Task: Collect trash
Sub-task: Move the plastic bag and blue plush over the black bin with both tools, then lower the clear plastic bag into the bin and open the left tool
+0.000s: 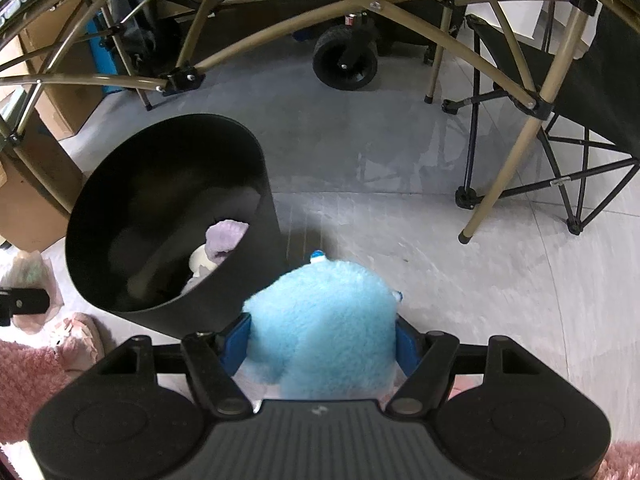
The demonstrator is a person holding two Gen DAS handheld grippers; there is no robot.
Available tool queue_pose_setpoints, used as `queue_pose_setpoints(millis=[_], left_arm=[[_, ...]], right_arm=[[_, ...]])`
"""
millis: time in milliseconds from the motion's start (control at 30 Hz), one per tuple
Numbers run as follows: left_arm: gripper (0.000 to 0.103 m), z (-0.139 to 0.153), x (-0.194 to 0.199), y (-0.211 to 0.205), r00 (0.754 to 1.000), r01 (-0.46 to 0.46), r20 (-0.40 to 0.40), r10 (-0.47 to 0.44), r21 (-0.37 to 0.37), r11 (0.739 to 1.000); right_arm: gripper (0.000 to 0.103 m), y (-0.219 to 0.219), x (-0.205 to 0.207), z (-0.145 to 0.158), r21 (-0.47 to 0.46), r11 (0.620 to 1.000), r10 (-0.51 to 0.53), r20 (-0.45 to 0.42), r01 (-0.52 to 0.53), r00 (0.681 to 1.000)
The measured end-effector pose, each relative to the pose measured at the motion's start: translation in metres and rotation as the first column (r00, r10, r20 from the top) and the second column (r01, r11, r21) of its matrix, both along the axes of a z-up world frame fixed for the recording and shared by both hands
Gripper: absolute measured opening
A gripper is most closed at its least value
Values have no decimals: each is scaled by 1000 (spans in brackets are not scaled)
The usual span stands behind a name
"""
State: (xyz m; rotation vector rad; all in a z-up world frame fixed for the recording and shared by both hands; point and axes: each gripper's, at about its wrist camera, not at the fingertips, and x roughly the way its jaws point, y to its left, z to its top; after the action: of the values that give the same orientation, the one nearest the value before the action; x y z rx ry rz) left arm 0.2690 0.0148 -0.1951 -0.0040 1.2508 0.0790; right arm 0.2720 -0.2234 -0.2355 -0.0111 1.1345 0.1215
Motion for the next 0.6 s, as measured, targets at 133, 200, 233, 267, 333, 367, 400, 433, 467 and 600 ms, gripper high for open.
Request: queue_pose_setpoints(millis=[133,200,233,267,333,367,400,433,467,600], left_arm=[[41,5,7,-11,1000,13,7,-13,-5,1000],[41,8,11,-17,1000,16,9,-16,-5,1000],[41,9,14,-19,1000,16,10,-16,-5,1000],[41,10,17,-21,1000,16,11,-16,-7,1000],[41,13,22,-25,1000,14,17,-14,-8,1000],[41,14,25,-27,1000,15,20,-15,-8,1000],[41,15,28,-29,1000,17,22,-16,-9,1000],[41,16,31,-31,1000,19,23,-18,-9,1000],[41,17,34,-34,999,21,25,-21,-7,1000],[41,17,43,-42,999,30,25,-30,-3,1000]], right_arm=[[70,-6,2,-3,1,1000,-15,-8,15,1000],[70,-7,3,-5,2,1000,-20,-12,20,1000],[70,-8,4,-6,3,1000,-24,-14,24,1000],[70,-9,4,-6,4,1000,-27,-16,27,1000],[70,-11,5,-8,7,999,-31,-19,31,999],[70,-12,6,-8,8,999,-34,-20,34,999],[70,-14,6,-9,9,999,-36,-20,37,999],[70,-15,6,-9,10,999,-39,-22,39,999],[70,-16,6,-9,12,999,-43,-23,43,999],[70,-22,7,-11,16,998,-57,-26,57,998]])
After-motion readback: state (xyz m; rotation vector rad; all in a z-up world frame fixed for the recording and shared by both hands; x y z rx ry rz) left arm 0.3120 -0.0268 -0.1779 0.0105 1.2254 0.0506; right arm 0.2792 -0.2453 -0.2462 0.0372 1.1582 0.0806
